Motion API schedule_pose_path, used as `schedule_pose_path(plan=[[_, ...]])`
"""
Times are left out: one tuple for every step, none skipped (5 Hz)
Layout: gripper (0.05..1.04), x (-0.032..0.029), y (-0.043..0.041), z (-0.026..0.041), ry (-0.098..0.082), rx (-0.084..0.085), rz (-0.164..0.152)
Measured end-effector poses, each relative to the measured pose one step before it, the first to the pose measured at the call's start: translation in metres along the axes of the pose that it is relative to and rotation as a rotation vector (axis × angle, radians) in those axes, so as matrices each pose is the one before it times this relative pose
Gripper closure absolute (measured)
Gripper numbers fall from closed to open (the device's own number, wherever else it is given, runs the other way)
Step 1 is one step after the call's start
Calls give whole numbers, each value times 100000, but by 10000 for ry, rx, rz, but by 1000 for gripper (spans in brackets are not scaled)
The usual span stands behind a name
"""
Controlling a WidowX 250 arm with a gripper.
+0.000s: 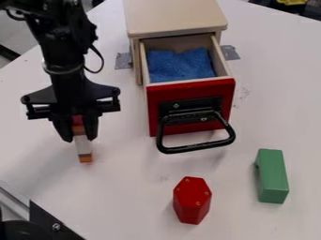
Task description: Put the box inside the drawer
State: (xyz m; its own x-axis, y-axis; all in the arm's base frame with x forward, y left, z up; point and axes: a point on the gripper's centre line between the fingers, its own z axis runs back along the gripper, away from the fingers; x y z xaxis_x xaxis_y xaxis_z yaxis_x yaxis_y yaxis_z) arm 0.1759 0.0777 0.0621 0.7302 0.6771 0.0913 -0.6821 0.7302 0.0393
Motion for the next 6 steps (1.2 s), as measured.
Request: schedule_pose_path(plan=[[747, -78, -14, 1849, -10, -436, -70], [747, 261, -245, 3011, 32, -591, 145], [747, 1313, -906, 3004, 211, -609, 195], [747, 1359, -1073, 1418, 185, -327, 33], [747, 1273, -1054, 681, 38, -266, 62], [747, 1152, -1370, 469, 243, -322, -118]])
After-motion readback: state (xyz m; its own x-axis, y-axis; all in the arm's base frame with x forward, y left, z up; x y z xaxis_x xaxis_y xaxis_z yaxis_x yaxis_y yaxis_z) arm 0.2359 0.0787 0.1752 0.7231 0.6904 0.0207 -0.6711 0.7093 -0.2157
